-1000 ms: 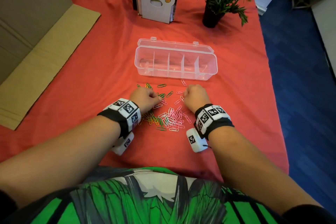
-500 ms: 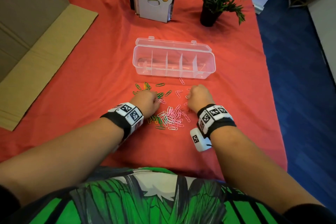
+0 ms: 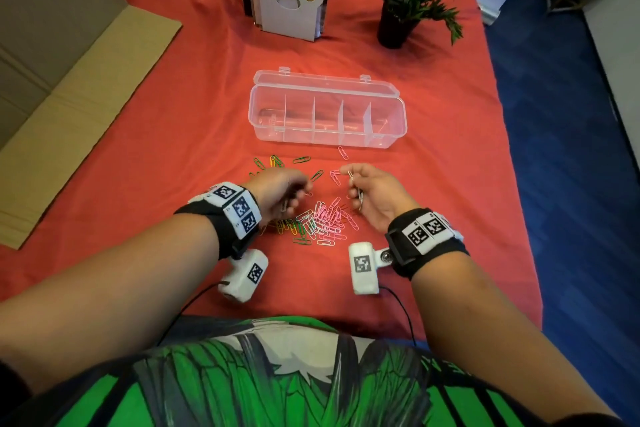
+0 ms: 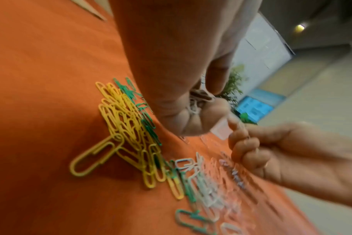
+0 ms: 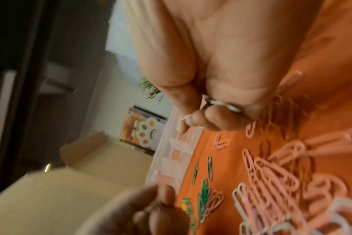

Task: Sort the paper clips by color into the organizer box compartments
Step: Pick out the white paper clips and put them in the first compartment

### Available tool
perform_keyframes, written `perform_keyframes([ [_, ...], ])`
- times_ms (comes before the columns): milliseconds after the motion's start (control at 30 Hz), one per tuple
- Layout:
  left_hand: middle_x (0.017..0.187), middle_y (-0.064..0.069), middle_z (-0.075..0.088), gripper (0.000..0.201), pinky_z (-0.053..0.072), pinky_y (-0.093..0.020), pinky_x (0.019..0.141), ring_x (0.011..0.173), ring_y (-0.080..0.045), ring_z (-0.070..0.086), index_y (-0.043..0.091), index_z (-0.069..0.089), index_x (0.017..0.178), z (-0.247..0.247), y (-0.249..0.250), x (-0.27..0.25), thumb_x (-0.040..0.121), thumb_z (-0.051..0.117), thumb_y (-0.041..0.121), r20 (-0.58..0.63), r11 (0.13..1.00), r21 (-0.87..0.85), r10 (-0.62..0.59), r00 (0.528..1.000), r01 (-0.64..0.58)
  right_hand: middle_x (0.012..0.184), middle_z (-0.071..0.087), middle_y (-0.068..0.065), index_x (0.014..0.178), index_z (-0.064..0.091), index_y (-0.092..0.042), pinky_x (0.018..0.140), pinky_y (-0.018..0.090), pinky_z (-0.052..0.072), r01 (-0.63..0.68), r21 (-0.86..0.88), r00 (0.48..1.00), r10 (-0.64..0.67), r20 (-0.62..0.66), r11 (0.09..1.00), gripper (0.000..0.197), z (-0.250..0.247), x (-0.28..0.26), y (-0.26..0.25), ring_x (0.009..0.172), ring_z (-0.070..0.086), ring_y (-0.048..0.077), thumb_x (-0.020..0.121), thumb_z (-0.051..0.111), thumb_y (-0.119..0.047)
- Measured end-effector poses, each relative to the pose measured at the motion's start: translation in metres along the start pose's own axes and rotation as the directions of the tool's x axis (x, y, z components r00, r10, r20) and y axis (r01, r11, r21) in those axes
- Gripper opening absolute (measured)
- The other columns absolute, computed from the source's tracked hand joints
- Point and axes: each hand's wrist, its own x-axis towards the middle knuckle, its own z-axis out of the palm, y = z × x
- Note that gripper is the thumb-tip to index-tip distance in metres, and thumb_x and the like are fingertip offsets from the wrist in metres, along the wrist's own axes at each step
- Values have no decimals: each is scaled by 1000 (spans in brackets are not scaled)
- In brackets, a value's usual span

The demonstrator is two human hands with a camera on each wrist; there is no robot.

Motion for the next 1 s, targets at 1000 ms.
perform_keyframes([
  [1000,72,2,53,26,45,-12,41,38,2,53,16,55,83,-20,1,-1,98,36,10,-72,986,-165,5,997,-17,103,58,13,101,52,-11,85,33,45,157,-971,968,-225,114,181,25,17,-9,24,101,55,33,78,51,-2],
])
